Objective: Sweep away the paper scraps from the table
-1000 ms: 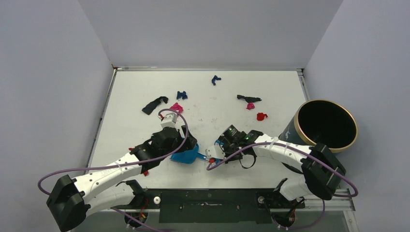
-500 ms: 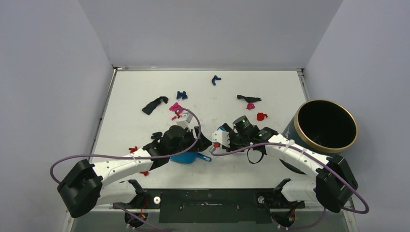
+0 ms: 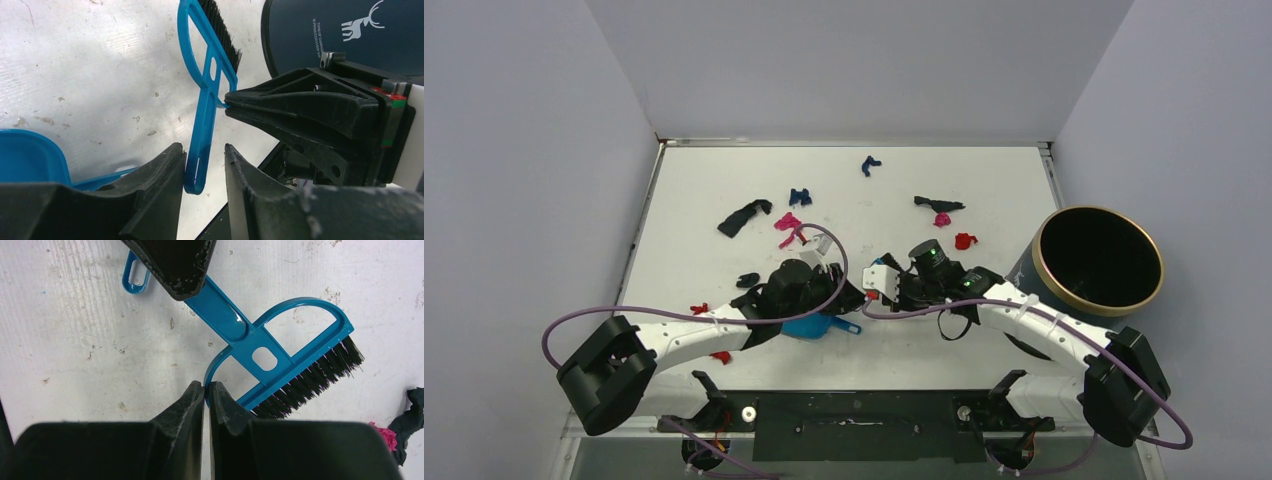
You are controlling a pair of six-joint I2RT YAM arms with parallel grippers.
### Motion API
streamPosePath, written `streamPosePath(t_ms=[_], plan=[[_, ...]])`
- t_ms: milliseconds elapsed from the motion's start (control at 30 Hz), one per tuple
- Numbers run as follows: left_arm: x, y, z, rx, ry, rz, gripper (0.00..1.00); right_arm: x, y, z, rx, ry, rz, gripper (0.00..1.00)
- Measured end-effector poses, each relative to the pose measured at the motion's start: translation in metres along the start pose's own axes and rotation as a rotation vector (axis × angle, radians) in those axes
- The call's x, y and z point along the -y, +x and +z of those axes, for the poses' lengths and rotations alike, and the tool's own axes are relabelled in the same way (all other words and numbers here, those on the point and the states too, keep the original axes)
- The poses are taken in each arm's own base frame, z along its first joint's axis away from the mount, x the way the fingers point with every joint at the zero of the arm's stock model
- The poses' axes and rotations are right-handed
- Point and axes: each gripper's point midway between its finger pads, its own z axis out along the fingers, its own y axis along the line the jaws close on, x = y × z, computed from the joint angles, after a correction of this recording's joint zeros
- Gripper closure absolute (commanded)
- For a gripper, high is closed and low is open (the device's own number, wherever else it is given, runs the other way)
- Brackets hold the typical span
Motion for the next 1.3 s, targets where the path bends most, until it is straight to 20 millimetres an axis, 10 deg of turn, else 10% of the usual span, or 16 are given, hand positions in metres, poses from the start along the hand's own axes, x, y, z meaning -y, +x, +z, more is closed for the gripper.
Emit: streamPosePath(t_ms=[400, 667, 867, 1067, 1300], plan=[[0.002, 0.007, 0.004, -0.024, 0.028, -0.022, 0.76, -0.003, 0.001, 0.003, 0.012, 0.000, 0.026, 0.95], [0.004, 0.010, 0.005, -0.043, 0.039, -0.040, 1.00, -0.003, 0.001, 0.004, 0.021, 0.005, 0.035, 0.94], [0.003, 0.013, 0.005, -0.054, 0.038, -0.031, 1.00, -0.005, 0.000, 0.005, 0.030, -0.002, 0.070, 0.36], [-0.006, 0.020, -0.010, -0.151, -0.046, 0.089, 1.00, -0.010, -0.028, -0.016, 0.095, -0.120, 0.106, 0.29], [0.015, 0.015, -0.059, -0.232, -0.001, 0.299, 1.00, 0.049, -0.092, -0.078, 0.256, -0.232, -0.005, 0.27]])
